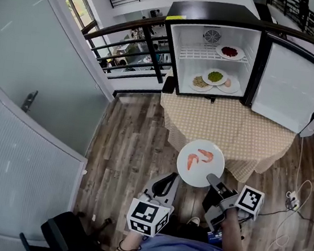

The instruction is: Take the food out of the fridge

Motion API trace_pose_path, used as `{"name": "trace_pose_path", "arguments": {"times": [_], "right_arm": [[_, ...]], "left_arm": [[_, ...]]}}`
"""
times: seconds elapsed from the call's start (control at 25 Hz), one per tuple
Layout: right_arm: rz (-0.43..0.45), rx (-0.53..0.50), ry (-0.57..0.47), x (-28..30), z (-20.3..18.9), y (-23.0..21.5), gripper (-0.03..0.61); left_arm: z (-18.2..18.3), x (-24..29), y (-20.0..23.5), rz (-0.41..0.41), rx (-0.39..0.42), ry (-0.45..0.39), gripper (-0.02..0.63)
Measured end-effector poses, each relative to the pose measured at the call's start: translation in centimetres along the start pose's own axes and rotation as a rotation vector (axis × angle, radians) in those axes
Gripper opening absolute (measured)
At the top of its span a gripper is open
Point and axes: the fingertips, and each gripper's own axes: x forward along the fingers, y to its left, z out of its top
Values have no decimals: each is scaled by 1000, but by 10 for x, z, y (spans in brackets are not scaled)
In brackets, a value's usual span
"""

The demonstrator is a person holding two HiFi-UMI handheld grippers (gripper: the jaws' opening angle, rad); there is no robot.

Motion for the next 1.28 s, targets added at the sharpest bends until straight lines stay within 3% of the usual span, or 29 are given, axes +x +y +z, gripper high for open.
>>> {"name": "trace_pose_path", "arguments": {"times": [0.44,1.28], "right_arm": [[1,-10,-16,0,1,8,26],[-11,-42,-37,5,-5,14,26]], "left_arm": [[15,2,-1,-4,14,-37,20],[10,-14,22,-2,-22,-48,20]]}}
